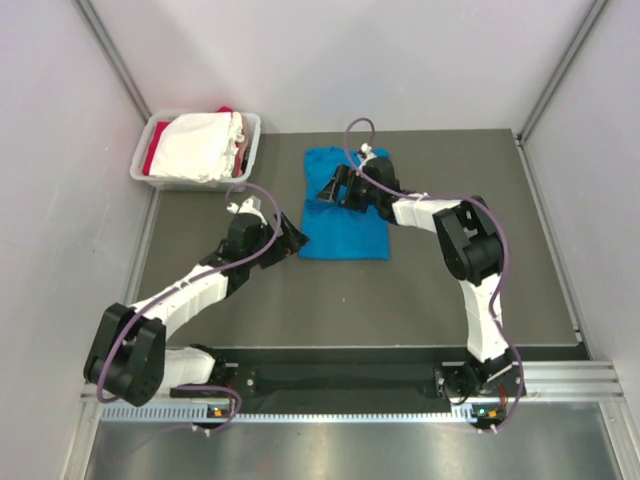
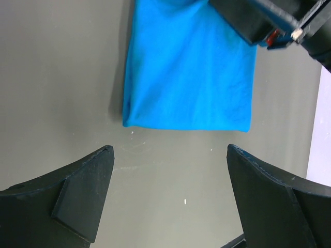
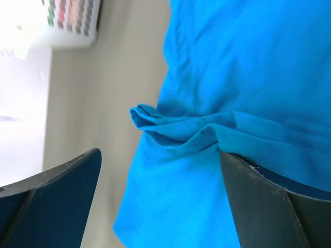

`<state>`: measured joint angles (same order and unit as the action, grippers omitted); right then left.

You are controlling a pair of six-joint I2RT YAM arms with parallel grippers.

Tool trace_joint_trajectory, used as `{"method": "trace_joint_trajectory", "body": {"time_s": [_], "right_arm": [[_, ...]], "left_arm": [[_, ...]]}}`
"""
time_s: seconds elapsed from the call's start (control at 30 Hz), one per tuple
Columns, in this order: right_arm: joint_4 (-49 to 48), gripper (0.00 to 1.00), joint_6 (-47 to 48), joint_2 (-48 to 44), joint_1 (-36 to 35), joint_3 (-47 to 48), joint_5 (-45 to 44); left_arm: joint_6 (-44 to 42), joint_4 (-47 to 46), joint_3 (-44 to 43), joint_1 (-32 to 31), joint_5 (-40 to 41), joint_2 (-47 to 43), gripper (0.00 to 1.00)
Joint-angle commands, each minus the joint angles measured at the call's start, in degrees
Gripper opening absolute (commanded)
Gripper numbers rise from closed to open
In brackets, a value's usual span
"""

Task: Fold and stack the t-shirts
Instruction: Fold the tshirt

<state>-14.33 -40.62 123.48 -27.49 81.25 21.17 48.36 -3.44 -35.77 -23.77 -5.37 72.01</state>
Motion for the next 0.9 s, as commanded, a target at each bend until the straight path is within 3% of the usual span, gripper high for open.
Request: {"method": "trace_joint_trajectory", "body": {"time_s": [0.0, 0.17, 0.3, 0.57, 0.7, 0.87], "right_arm": [[-8.79, 0.98, -3.59, 2.64, 2.17, 1.36, -0.43], [-10.54, 0.98, -5.08, 4.05, 3.23, 1.72, -0.95], [-12.39, 0.97, -8.15, 4.58, 3.58, 2.42, 4.65], [-5.28, 0.97, -3.33, -7.37, 3.4, -1.44, 6.52], [-6.5, 0.98, -4.89, -9.4, 3.14, -1.63, 7.83], [-8.35, 0.97, -8.24, -4.57, 0.07, 1.53, 9.51]], "left_arm": [[0.68, -5.16, 0.0, -0.22, -1.05, 1.2, 0.94], [0.25, -6.31, -2.11, -0.22, -1.75, 4.01, 0.94], [-0.98, -7.45, -4.83, -0.22, -2.54, 6.56, 0.94], [-4.5, -4.21, -14.94, -0.22, -1.49, 17.81, 0.89], [-2.31, -10.69, -15.3, -0.31, -6.57, 20.8, 0.77], [1.03, -17.2, -13.19, -1.63, -10.71, 25.9, 0.58]]}}
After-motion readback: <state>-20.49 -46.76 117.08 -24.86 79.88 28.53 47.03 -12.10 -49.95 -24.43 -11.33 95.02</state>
